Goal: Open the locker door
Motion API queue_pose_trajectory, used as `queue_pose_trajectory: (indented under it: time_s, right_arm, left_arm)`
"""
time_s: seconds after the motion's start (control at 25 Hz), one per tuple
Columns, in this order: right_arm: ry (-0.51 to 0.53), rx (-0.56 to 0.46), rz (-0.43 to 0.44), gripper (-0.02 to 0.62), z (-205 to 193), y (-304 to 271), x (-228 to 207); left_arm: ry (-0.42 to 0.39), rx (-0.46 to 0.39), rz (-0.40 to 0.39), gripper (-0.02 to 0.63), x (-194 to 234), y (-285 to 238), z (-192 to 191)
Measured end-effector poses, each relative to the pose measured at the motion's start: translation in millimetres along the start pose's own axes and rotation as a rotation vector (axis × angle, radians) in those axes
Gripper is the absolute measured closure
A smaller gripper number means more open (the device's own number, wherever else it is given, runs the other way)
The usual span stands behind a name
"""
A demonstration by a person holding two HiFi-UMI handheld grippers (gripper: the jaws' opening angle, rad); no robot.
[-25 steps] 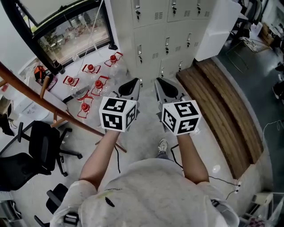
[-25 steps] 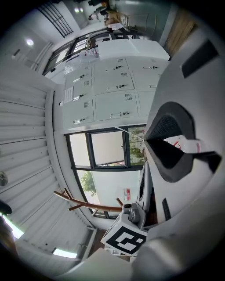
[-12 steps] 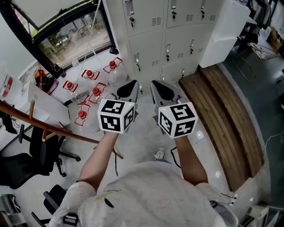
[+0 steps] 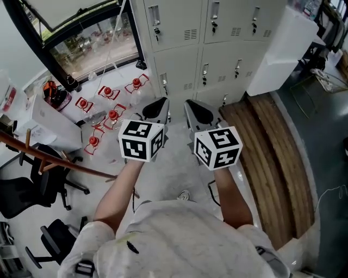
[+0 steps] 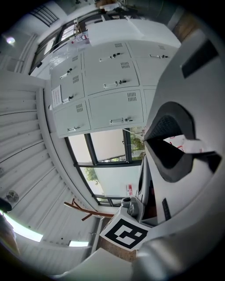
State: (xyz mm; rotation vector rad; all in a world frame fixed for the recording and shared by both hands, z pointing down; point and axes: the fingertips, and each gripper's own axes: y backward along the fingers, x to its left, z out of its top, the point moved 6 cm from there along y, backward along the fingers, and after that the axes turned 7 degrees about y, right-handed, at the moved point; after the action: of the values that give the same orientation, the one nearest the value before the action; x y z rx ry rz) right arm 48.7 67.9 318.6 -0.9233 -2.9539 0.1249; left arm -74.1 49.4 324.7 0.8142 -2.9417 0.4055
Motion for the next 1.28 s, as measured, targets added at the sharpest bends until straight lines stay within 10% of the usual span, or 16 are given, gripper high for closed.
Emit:
queue_pose_trajectory:
  time_s: [1.28]
  right_arm:
    - [0.07, -0.03, 0.154, 0.592, 26.9, -135.5, -65.4]
  left_arm:
    - [0.044, -0.05, 0.106, 0.6, 95.4, -106.6, 43.9]
